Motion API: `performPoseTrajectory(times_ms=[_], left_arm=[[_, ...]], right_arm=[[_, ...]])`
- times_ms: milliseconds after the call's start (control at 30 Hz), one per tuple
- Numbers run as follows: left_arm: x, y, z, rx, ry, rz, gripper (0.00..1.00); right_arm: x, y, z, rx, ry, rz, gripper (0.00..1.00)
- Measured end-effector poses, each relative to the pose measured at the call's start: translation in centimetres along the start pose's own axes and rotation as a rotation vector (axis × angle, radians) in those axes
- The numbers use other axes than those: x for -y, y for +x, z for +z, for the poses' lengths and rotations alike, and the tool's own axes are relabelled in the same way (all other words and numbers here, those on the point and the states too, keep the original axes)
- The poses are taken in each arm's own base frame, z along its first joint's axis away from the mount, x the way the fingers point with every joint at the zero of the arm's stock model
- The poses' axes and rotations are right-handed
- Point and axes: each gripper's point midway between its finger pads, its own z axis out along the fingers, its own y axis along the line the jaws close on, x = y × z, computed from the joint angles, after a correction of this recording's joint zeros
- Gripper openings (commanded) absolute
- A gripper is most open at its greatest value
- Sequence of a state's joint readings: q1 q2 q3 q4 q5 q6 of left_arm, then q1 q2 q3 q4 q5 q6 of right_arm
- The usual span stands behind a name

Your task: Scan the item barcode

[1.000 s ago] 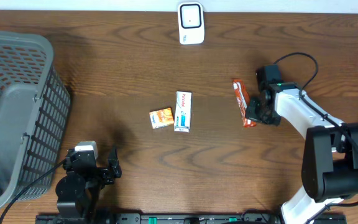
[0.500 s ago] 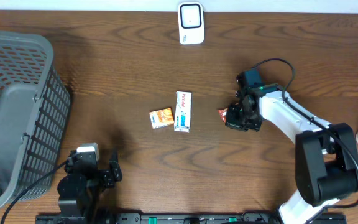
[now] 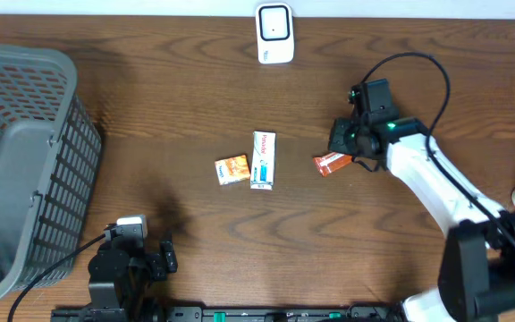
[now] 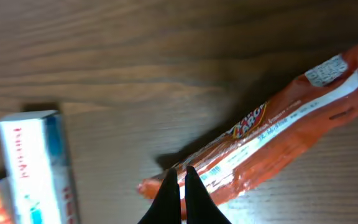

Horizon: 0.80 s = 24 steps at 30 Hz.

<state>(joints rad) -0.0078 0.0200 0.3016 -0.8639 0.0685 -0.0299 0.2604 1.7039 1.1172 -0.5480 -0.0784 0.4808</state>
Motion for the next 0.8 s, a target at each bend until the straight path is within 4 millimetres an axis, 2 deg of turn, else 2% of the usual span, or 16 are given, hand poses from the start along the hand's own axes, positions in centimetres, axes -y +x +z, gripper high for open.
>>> performPoseTrajectory(times_ms=[133,367,467,800], left_arm=[[0.0,0.0,0.0,0.000,0.000,0.000,0.86],[0.0,0.0,0.0,0.000,0.000,0.000,0.86],[0.0,0.0,0.0,0.000,0.000,0.000,0.86],[0.0,0.0,0.0,0.000,0.000,0.000,0.86]], right_arm=[[0.7,0.6,1.6,-0.034,0.028,0.004,0.01],[1.6,1.6,3.0,-0.081,0.062,0.012,0.01],[2.1,2.4,4.3,-0.114,0.080,0.019,0.01],[1.9,2.3,4.3,-0.125,0.074,0.023,0.01]])
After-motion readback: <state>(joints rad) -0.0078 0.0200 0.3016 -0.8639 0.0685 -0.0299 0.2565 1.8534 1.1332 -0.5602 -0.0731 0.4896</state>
